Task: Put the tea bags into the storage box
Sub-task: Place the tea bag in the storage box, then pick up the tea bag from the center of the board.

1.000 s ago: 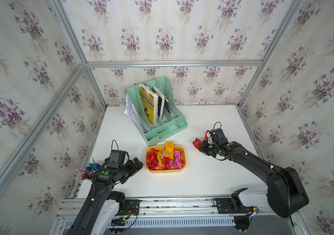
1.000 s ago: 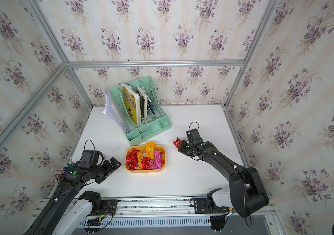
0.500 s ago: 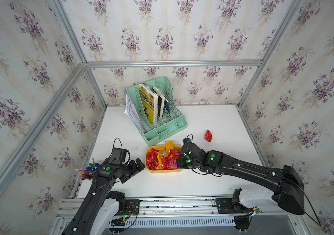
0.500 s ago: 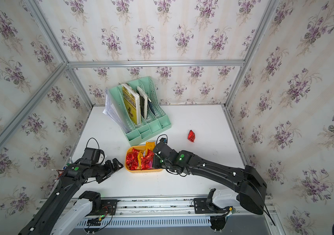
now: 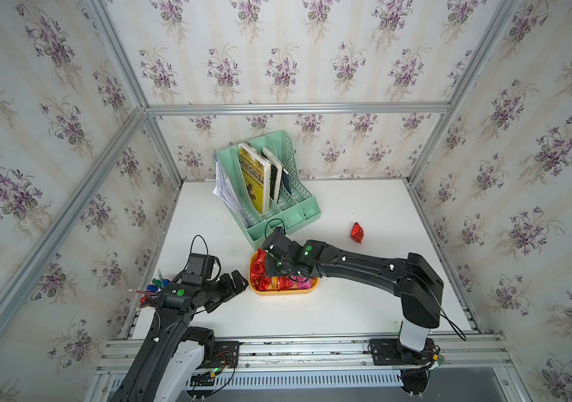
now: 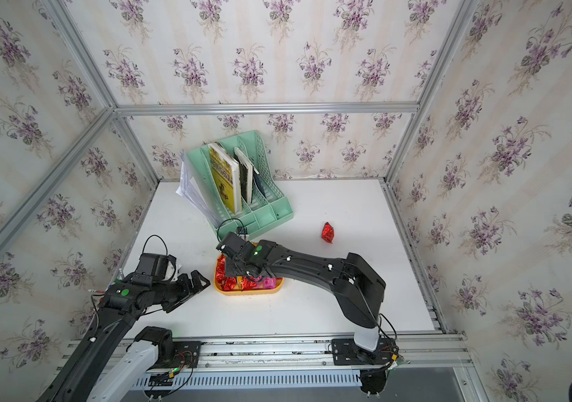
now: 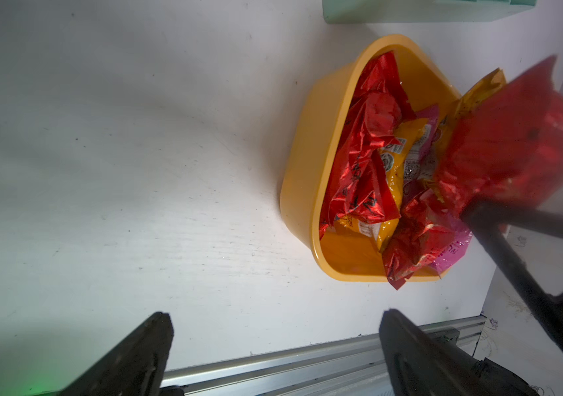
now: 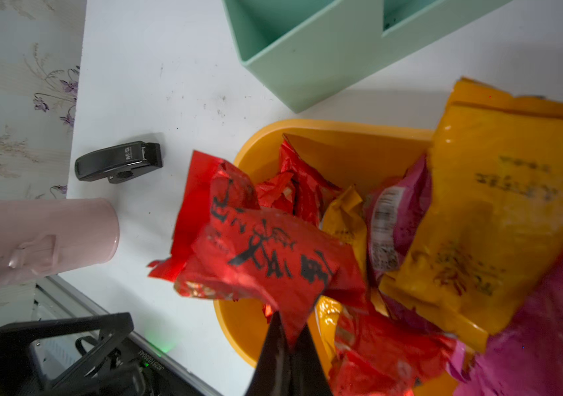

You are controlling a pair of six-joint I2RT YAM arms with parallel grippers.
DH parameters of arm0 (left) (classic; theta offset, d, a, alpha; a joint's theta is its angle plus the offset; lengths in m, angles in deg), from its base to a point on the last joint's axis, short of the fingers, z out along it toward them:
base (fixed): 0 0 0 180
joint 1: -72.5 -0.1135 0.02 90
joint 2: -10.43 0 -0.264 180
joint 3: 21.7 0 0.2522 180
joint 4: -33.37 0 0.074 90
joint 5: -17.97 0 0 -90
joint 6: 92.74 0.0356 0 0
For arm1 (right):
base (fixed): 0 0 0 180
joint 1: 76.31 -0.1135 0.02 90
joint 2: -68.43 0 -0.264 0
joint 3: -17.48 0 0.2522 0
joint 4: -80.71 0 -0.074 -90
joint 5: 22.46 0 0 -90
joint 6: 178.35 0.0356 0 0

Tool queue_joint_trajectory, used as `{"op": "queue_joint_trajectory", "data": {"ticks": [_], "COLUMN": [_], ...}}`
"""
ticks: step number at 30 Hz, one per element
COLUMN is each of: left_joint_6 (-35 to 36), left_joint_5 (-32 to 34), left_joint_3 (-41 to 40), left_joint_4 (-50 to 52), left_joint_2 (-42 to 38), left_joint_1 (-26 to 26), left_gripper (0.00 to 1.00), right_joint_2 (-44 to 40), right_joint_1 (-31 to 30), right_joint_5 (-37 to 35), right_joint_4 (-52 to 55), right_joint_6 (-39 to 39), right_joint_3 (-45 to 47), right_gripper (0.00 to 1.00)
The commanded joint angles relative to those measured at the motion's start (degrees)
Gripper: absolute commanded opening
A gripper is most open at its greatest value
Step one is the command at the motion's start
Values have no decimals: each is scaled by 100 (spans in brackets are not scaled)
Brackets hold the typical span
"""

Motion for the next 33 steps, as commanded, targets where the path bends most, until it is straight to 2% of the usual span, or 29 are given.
{"op": "queue_joint_trajectory", "data": {"ticks": [1, 5, 10, 12, 17, 20, 24, 29, 33], "left_joint_6": [65, 66, 64, 73, 42, -44, -173, -367, -511], "left_joint_5": [140, 182, 299, 343, 367, 334, 332, 357, 457], "left_joint_3": [72, 92, 75, 75, 83, 100, 123, 123, 119], "left_joint_4": [114, 137, 51, -15, -272, -453, -686, -979, -1153], "left_joint_2": [-39, -95, -16, 37, 233, 406, 663, 909, 1078], "left_joint_1": [-3, -3, -3, -3, -4, -3, -3, -3, -3], "left_gripper": [99, 99, 99, 99, 99, 99, 99, 99, 99], "right_joint_2": [209, 165, -50, -266, -912, -1396, -2097, -2729, -2638], "right_joint_1": [6, 22, 28, 59, 413, 911, 1890, 3554, 4528], "right_joint_5": [-131, -152, -139, -212, -268, -255, -276, -10, 308], "right_joint_4": [526, 507, 477, 440, 297, 257, 229, 88, -73], "right_joint_6": [-196, -169, -213, -213, -186, -173, -201, -477, -1056], "right_joint_3": [-224, -127, -95, -4, 523, 1032, 1813, 2627, 2777], "right_gripper": [0, 8, 44, 54, 56, 57, 58, 64, 75]}}
